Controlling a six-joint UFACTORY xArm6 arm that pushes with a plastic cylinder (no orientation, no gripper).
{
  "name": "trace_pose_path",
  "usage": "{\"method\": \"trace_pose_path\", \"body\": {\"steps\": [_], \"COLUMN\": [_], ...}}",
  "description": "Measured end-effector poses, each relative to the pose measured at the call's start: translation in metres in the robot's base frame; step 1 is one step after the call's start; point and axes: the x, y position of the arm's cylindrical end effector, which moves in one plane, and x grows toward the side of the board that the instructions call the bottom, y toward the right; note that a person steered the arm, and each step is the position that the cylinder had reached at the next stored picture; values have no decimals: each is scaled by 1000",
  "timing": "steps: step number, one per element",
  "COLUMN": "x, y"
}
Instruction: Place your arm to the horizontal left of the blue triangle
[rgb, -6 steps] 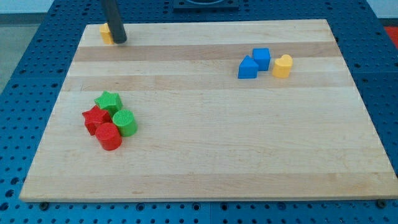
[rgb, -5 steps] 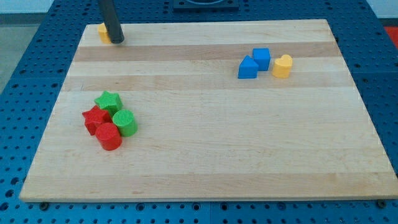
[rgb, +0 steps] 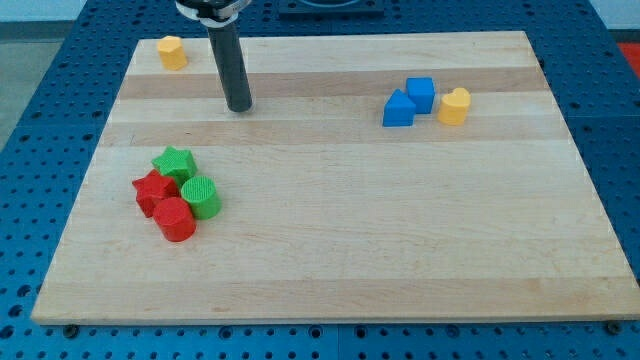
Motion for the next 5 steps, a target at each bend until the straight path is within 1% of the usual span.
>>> {"method": "trace_pose_path", "body": {"steps": [2,5], "x": [-3,8], "y": [0,0]}}
